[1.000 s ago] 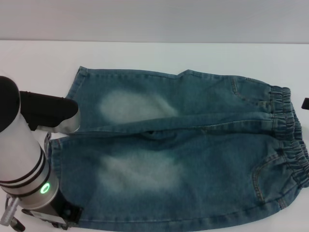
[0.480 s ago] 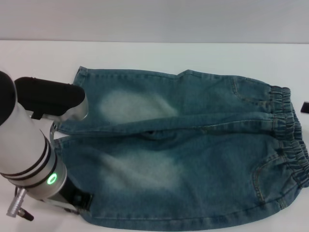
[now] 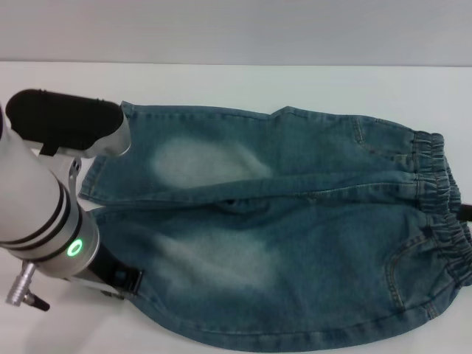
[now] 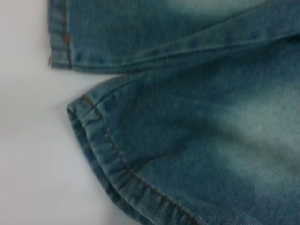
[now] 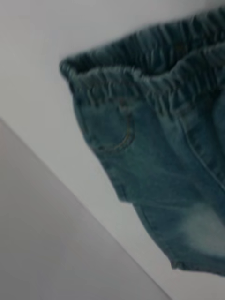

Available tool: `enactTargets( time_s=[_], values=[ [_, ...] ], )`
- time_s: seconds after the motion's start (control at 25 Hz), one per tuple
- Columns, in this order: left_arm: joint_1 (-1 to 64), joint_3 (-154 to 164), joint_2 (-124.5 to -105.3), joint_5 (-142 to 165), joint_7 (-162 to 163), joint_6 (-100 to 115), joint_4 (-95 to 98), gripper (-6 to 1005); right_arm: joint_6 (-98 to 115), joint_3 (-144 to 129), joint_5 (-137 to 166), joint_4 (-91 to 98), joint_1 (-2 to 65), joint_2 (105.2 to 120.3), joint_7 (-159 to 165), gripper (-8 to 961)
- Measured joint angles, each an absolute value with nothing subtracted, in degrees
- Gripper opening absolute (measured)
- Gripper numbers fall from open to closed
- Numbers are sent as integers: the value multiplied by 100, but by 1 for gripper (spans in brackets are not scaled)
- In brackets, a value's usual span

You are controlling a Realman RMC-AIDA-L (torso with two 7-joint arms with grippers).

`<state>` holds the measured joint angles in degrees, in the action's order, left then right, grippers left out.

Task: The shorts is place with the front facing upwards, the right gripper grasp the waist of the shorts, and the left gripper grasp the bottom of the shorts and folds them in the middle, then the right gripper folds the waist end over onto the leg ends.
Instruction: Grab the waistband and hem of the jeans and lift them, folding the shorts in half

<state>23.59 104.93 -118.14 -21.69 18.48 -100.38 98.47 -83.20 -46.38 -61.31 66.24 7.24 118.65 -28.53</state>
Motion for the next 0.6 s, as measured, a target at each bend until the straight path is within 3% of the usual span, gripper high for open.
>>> enactTargets(
  time_s=[0.6],
  values=[
    [2522, 10311, -11808, -2206, 1634, -10220, 9838, 97, -8374, -4660, -6054, 6609, 560, 11880, -2846, 675]
  ],
)
